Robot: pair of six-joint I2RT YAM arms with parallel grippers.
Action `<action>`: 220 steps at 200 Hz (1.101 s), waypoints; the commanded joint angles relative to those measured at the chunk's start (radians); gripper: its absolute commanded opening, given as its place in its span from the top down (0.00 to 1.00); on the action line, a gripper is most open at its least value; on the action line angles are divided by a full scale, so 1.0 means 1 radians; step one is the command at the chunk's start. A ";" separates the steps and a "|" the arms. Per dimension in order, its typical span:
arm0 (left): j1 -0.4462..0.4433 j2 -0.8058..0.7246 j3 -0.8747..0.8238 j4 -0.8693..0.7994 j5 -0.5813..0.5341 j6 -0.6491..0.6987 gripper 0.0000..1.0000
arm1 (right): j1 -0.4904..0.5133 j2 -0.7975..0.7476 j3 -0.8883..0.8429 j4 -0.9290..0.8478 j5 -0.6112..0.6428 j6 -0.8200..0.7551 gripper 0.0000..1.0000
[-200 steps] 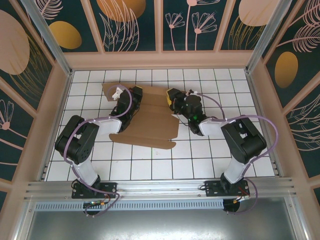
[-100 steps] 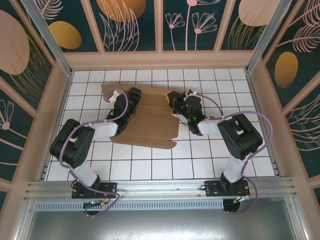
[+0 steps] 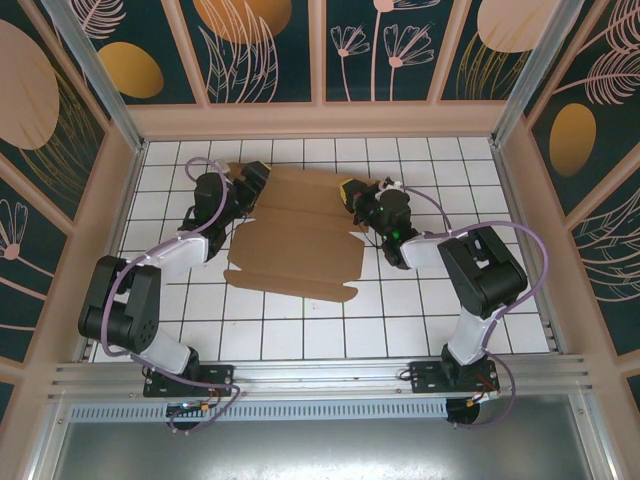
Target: Fold the paper box
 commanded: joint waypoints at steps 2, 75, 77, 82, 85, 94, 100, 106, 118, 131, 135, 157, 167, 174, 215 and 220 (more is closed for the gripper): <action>0.037 0.065 0.021 0.065 0.162 -0.010 0.26 | -0.010 0.011 -0.008 0.045 -0.021 0.003 0.97; 0.166 0.016 -0.190 0.451 0.225 -0.180 0.25 | -0.019 0.002 -0.005 0.041 -0.047 0.015 0.96; 0.167 0.015 -0.192 0.456 0.224 -0.181 0.25 | -0.019 0.003 -0.005 0.041 -0.046 0.015 0.96; 0.167 0.014 -0.193 0.464 0.224 -0.180 0.25 | -0.019 0.006 -0.005 0.045 -0.047 0.019 0.97; 0.166 0.016 -0.192 0.467 0.226 -0.180 0.25 | -0.019 0.008 -0.005 0.047 -0.048 0.018 0.96; 0.166 0.025 -0.187 0.485 0.236 -0.184 0.27 | -0.019 0.010 -0.003 0.051 -0.050 0.021 0.96; 0.165 0.034 -0.184 0.504 0.243 -0.196 0.28 | -0.019 0.014 -0.003 0.054 -0.052 0.022 0.96; 0.166 0.042 -0.180 0.525 0.248 -0.205 0.29 | -0.019 0.017 -0.002 0.056 -0.052 0.025 0.96; 0.164 0.055 -0.160 0.523 0.246 -0.211 0.30 | -0.019 0.023 0.000 0.061 -0.055 0.028 0.97; 0.152 0.064 -0.130 0.470 0.231 -0.196 0.32 | -0.019 0.030 0.003 0.064 -0.057 0.031 0.96; 0.146 0.069 -0.118 0.444 0.225 -0.188 0.33 | -0.018 0.032 0.004 0.067 -0.057 0.032 0.96; 0.103 0.103 -0.081 0.402 0.193 -0.174 0.36 | -0.018 0.038 0.002 0.071 -0.056 0.033 0.97; 0.087 0.125 -0.068 0.404 0.180 -0.179 0.38 | -0.018 0.039 0.005 0.072 -0.055 0.034 0.97; 0.077 0.140 -0.057 0.405 0.175 -0.180 0.39 | -0.018 0.039 0.004 0.074 -0.056 0.032 0.97; 0.044 0.208 -0.038 0.426 0.124 -0.196 0.50 | -0.013 0.041 0.008 0.074 -0.052 0.032 0.97; 0.041 0.212 -0.037 0.431 0.116 -0.197 0.51 | -0.013 0.042 0.007 0.075 -0.054 0.032 0.97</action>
